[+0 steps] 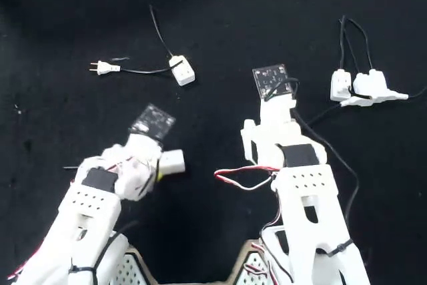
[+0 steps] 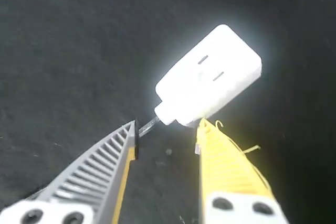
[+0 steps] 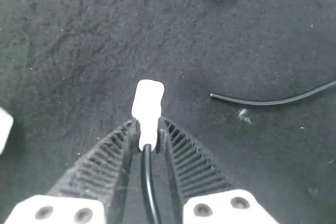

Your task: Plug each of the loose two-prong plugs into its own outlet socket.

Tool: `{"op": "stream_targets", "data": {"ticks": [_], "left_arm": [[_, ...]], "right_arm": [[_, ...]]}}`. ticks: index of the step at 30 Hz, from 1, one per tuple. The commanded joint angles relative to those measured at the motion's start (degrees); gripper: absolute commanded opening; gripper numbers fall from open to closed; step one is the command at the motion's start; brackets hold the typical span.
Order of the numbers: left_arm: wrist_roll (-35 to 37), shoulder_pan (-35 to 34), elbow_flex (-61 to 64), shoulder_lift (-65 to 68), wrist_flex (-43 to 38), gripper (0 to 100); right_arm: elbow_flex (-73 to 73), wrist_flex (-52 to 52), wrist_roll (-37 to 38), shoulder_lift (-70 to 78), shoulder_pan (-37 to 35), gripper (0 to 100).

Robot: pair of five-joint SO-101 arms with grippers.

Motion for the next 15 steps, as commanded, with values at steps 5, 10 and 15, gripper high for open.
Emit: {"op": "stream_targets", "data": {"ticks": [5,10,15], "left_arm": [[8.62,-5.32,-1.54,-0.97,-9.23,19],[11.16,-8.22,-2.07,5.01,-15.12,20],[13.45,-10.59,-8.4,18.81,-17.49,19]], "right_arm": [[-2.42,-1.23,-0.7,-1.98,0.79,1.1],[-2.33,-1.23,-0.7,-1.98,0.79,1.1],[-2.33,-1.23,-0.7,-1.98,0.79,1.1]]}}
